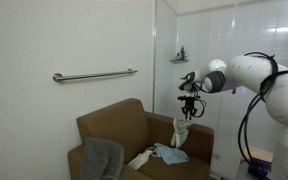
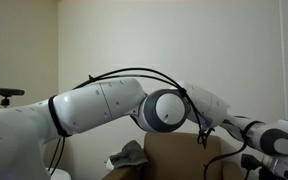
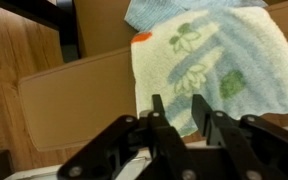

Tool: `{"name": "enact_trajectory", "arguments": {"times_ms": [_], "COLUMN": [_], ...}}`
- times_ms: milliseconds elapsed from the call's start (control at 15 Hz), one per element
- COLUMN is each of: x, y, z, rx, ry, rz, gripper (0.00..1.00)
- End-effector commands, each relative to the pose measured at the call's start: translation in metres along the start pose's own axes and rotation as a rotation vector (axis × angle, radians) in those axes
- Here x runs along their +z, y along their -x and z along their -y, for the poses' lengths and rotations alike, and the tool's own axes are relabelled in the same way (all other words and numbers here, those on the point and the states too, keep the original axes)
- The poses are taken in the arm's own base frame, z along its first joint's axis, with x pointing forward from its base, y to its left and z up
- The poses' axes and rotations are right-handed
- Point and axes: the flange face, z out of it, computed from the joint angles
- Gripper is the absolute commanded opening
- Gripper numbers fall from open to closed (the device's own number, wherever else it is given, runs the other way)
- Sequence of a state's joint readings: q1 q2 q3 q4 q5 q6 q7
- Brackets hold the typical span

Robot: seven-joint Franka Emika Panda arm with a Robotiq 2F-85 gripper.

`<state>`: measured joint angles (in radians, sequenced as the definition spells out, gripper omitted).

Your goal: Move the white towel from one armchair to another

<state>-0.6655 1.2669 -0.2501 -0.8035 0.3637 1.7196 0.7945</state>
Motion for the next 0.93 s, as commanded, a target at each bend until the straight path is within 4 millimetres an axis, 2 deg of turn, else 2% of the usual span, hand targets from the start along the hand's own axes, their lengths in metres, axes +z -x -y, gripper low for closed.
{"name": "enact_trajectory", "arguments": {"times_ms": [0, 67, 133, 200, 267, 667, 867], "x": [-0.007, -0.007, -0.01, -0.012, -0.013, -0.015, -0.019], "y": [-0.002, -0.002, -0.002, -0.004, -0.007, -0.018, -0.034], "z": [-0.004, -0.005, -0.007, -0.009, -0.01, -0.018, -0.037], "rx": [0.001, -0.004, -0.019, -0.028, -0.043, -0.101, -0.257], "ry": [0.038, 0.049, 0.054, 0.053, 0.047, 0.033, 0.024], "rz": [0.01, 0.018, 0.031, 0.041, 0.044, 0.04, 0.081], "gripper": [0.07, 0.02, 0.44, 0.4, 0.41, 0.78, 0.97]}}
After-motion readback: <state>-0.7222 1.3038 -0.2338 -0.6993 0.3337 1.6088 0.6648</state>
